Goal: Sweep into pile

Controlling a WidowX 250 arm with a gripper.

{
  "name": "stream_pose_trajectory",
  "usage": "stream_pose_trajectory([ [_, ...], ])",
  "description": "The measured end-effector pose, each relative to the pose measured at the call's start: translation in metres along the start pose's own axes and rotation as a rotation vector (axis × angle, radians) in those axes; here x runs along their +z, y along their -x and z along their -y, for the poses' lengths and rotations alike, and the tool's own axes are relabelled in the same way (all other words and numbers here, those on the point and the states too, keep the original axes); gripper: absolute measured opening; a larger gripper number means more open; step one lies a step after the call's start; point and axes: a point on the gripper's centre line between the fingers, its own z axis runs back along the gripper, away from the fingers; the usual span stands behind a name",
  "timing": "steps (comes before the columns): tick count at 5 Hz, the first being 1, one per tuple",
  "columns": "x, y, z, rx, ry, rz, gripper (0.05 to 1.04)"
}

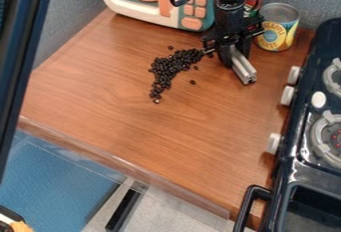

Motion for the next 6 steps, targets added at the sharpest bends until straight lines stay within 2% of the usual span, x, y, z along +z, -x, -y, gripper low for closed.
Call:
stream_pose_trajectory([
  [3,0.002,0.008,-0.017,0.063,-0.009,0.016,0.386],
  [6,0.011,-0.001,-0.043,0.162,-0.006,0.027,0.386],
])
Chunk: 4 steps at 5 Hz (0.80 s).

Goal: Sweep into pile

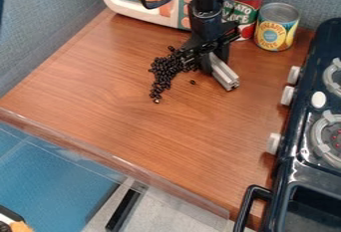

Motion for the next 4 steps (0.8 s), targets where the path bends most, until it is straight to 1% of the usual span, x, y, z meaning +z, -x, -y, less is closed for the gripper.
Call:
stream_pose_trajectory([
  [1,0.003,-0.006,-0.012,0.036,-0.006,0.004,0.386],
  [2,0.004,-0.012,-0.02,0.063,-0.001,0.014,0.386],
  [3,0.009,-0.011,-0.025,0.072,-0.005,0.018,0.386],
  [4,0.009,-0.013,-0.033,0.093,-0.001,0.024,0.386],
])
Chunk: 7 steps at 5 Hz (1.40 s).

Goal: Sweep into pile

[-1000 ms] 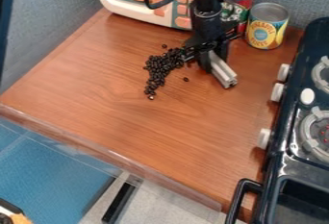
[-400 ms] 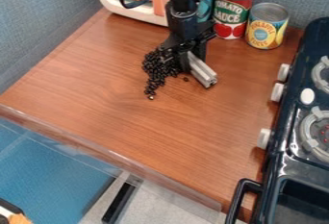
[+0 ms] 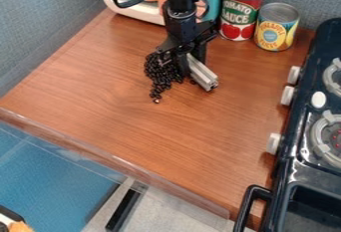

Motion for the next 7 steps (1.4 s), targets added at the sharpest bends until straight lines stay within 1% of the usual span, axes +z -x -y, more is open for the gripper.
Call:
stream_pose_trajectory([
  [1,0.007,0.001,-0.008,-0.002,-0.009,0.012,0.386],
  [2,0.005,0.003,-0.014,0.001,-0.011,0.015,0.386],
  [3,0.008,0.005,-0.021,-0.01,-0.024,0.027,0.386],
  [4,0.01,0.006,-0.021,-0.021,-0.002,0.026,0.386],
  [5,0.023,0.004,-0.009,-0.034,0.045,0.036,0.386],
  [7,0.053,0.009,0.033,-0.083,0.139,0.045,0.386],
])
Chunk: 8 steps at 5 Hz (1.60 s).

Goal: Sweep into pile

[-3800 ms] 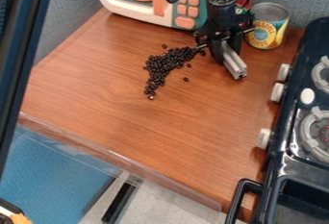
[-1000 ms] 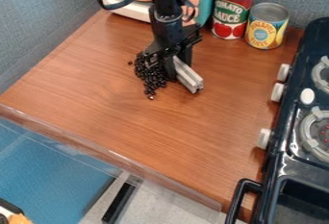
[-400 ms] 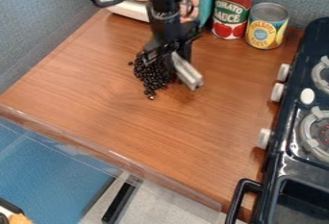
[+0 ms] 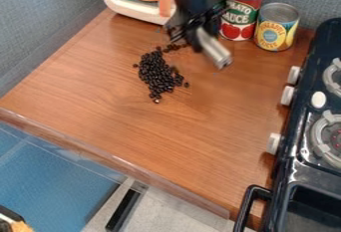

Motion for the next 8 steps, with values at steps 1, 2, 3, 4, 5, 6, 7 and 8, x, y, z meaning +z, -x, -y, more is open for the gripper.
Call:
stream_pose_trajectory([
  [1,-0.016,0.001,0.005,0.001,-0.032,-0.025,0.386],
  [2,-0.035,0.002,0.009,-0.006,-0.06,-0.03,0.386],
  [3,-0.052,0.006,0.007,0.002,-0.092,-0.046,0.386],
  [4,-0.058,0.003,0.005,0.004,-0.111,-0.041,0.386],
  [5,-0.058,0.001,0.008,0.005,-0.106,-0.035,0.386],
  [6,-0.063,0.0,0.008,0.006,-0.113,-0.038,0.386],
  [7,-0.064,-0.004,0.011,0.014,-0.115,-0.03,0.386],
  [8,-0.066,-0.004,0.01,0.013,-0.122,-0.029,0.386],
])
